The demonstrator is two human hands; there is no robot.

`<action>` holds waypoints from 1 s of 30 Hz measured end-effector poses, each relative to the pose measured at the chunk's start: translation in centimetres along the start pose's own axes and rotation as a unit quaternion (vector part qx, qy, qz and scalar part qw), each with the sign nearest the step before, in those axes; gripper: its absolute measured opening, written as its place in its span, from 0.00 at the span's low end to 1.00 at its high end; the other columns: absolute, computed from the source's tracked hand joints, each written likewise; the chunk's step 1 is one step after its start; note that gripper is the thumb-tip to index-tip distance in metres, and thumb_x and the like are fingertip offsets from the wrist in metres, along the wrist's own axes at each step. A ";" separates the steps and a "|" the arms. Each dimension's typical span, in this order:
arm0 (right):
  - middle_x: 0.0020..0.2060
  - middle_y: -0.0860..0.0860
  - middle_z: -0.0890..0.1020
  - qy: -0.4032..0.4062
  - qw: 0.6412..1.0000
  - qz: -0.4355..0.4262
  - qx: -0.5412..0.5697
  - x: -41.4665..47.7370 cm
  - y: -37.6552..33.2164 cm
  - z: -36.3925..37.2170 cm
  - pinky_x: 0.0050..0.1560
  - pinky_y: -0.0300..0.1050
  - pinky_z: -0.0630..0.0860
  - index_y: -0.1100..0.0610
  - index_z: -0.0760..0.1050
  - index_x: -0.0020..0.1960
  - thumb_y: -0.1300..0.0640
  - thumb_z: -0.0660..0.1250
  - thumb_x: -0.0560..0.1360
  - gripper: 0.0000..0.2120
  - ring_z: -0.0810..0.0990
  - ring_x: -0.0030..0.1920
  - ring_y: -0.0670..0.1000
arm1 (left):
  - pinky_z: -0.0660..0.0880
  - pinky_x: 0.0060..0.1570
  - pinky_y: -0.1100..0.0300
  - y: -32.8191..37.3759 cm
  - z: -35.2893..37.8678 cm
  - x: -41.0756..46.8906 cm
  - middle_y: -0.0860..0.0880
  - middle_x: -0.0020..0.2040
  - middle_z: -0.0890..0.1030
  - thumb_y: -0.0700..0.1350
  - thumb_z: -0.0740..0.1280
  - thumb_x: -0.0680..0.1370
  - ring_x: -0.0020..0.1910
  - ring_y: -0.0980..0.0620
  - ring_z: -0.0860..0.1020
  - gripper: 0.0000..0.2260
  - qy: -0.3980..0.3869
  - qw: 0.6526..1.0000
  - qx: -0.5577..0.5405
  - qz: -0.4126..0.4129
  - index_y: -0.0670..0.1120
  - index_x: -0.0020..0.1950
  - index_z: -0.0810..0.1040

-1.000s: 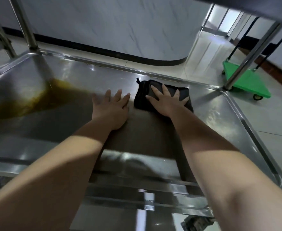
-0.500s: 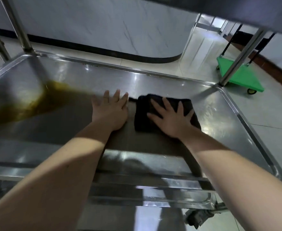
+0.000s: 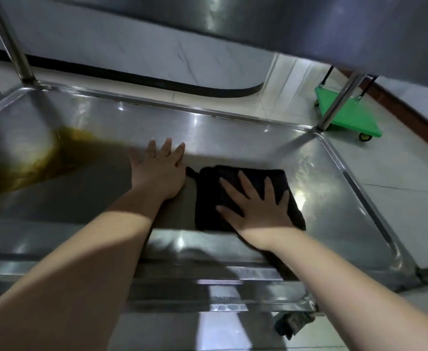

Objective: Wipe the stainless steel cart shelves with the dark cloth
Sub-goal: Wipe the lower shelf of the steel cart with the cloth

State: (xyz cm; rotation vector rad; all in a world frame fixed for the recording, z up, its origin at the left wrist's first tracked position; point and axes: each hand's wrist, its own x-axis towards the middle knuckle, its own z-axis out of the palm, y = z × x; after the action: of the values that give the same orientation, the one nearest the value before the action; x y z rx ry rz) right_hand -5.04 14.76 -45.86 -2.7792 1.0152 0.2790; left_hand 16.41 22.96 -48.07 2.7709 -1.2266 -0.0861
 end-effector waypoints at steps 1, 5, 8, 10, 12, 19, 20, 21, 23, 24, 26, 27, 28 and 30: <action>0.77 0.36 0.35 -0.005 1.000 -0.013 -0.002 -2.6 -0.2 0.6 0.71 0.72 0.34 0.23 0.35 0.71 0.26 0.45 0.75 0.29 0.33 0.77 0.62 | 0.41 0.72 0.34 0.0 0.0 0.0 0.54 0.81 0.44 0.55 0.43 0.84 0.80 0.45 0.43 0.23 0.000 1.000 -0.001 0.001 0.61 0.80 0.45; 0.75 0.33 0.33 -0.030 0.999 -0.034 0.012 -6.4 0.3 0.6 0.70 0.71 0.31 0.17 0.33 0.64 0.23 0.45 0.72 0.26 0.30 0.76 0.61 | 0.44 0.73 0.34 0.1 0.0 -0.1 0.54 0.81 0.44 0.55 0.43 0.84 0.80 0.45 0.44 0.23 0.004 1.000 -0.004 0.000 0.61 0.80 0.45; 0.76 0.34 0.35 -0.012 1.000 -0.014 0.001 -3.4 0.5 0.3 0.69 0.73 0.32 0.19 0.33 0.66 0.22 0.41 0.68 0.30 0.31 0.77 0.62 | 0.45 0.73 0.34 0.2 0.0 -0.3 0.54 0.81 0.44 0.54 0.43 0.84 0.80 0.46 0.43 0.23 0.003 1.000 -0.006 0.005 0.60 0.80 0.44; 0.77 0.36 0.37 0.003 1.000 0.018 -0.004 0.5 0.9 -0.2 0.69 0.75 0.34 0.23 0.35 0.70 0.24 0.43 0.72 0.30 0.33 0.77 0.62 | 0.46 0.73 0.35 0.2 0.0 -0.3 0.55 0.81 0.44 0.54 0.43 0.84 0.80 0.46 0.43 0.23 0.000 1.000 -0.007 0.003 0.61 0.80 0.44; 0.79 0.39 0.40 0.023 0.998 0.050 0.011 5.2 1.4 -1.3 0.69 0.76 0.35 0.26 0.39 0.73 0.25 0.44 0.74 0.30 0.36 0.77 0.64 | 0.45 0.73 0.35 0.3 -0.1 -0.2 0.55 0.81 0.43 0.54 0.44 0.84 0.80 0.46 0.43 0.23 -0.003 1.000 -0.006 0.000 0.61 0.80 0.44; 0.80 0.43 0.41 0.018 0.989 0.139 0.045 15.7 1.6 -4.4 0.66 0.79 0.35 0.29 0.40 0.75 0.23 0.42 0.73 0.33 0.37 0.77 0.66 | 0.44 0.73 0.35 0.3 -0.1 -0.1 0.54 0.81 0.44 0.54 0.44 0.84 0.80 0.45 0.43 0.23 0.006 1.000 0.003 0.002 0.61 0.80 0.45; 0.80 0.43 0.41 0.023 0.990 0.133 0.040 15.7 1.6 -4.3 0.66 0.79 0.35 0.29 0.41 0.75 0.23 0.42 0.73 0.33 0.38 0.77 0.66 | 0.44 0.73 0.35 0.2 0.0 0.0 0.54 0.81 0.44 0.54 0.44 0.84 0.80 0.45 0.43 0.23 0.008 1.000 0.004 0.001 0.61 0.80 0.45; 0.80 0.43 0.41 0.024 0.991 0.123 0.034 15.3 1.6 -4.1 0.66 0.79 0.36 0.29 0.41 0.76 0.23 0.42 0.73 0.33 0.38 0.77 0.66 | 0.44 0.72 0.34 0.1 0.0 0.1 0.54 0.81 0.44 0.54 0.44 0.84 0.80 0.45 0.43 0.23 0.007 1.000 0.005 0.001 0.61 0.80 0.45; 0.80 0.42 0.42 0.024 0.994 0.102 0.024 13.3 1.7 -3.4 0.68 0.78 0.36 0.29 0.41 0.76 0.24 0.43 0.74 0.32 0.38 0.77 0.65 | 0.44 0.72 0.34 0.2 -0.1 0.1 0.53 0.81 0.44 0.54 0.44 0.84 0.80 0.45 0.43 0.23 0.002 1.000 0.007 0.001 0.60 0.80 0.45; 0.80 0.42 0.42 0.024 0.995 0.089 0.023 11.8 1.7 -3.0 0.68 0.77 0.37 0.29 0.41 0.76 0.24 0.43 0.74 0.32 0.38 0.78 0.65 | 0.44 0.72 0.34 0.3 -0.1 0.0 0.53 0.81 0.44 0.54 0.44 0.84 0.80 0.45 0.43 0.23 -0.001 1.000 0.006 0.000 0.60 0.80 0.45; 0.79 0.41 0.41 0.022 0.997 0.064 0.022 7.8 1.6 -2.0 0.70 0.76 0.37 0.28 0.40 0.75 0.25 0.44 0.75 0.31 0.38 0.78 0.65 | 0.44 0.72 0.34 0.3 -0.3 0.0 0.53 0.81 0.44 0.54 0.44 0.84 0.80 0.45 0.42 0.23 -0.008 1.000 0.001 -0.006 0.60 0.80 0.45; 0.79 0.40 0.40 0.019 0.998 0.052 0.017 5.4 1.4 -1.4 0.70 0.75 0.37 0.27 0.39 0.75 0.25 0.44 0.75 0.31 0.37 0.78 0.64 | 0.43 0.72 0.34 0.2 -0.3 0.1 0.53 0.81 0.43 0.55 0.44 0.84 0.80 0.45 0.42 0.23 -0.013 1.000 -0.001 -0.007 0.60 0.80 0.45; 0.79 0.39 0.38 0.012 0.999 0.044 0.011 2.9 1.2 -0.7 0.70 0.75 0.37 0.27 0.38 0.74 0.26 0.44 0.75 0.30 0.36 0.77 0.64 | 0.43 0.72 0.34 0.2 -0.4 0.1 0.53 0.81 0.43 0.54 0.44 0.84 0.80 0.45 0.42 0.24 -0.021 1.000 -0.001 -0.007 0.60 0.80 0.44; 0.78 0.37 0.36 -0.004 1.000 0.031 0.000 -1.7 0.8 0.5 0.71 0.73 0.35 0.25 0.37 0.73 0.26 0.44 0.74 0.30 0.34 0.77 0.63 | 0.44 0.71 0.33 0.2 -0.6 0.1 0.53 0.81 0.42 0.54 0.43 0.84 0.80 0.44 0.42 0.23 -0.037 0.999 0.002 -0.004 0.60 0.80 0.43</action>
State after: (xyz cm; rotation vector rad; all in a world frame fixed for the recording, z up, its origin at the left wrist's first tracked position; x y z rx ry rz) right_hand -6.87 15.35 -46.01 -2.7479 1.1015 0.2983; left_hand 16.36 22.82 -47.46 2.7998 -1.2326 -0.1888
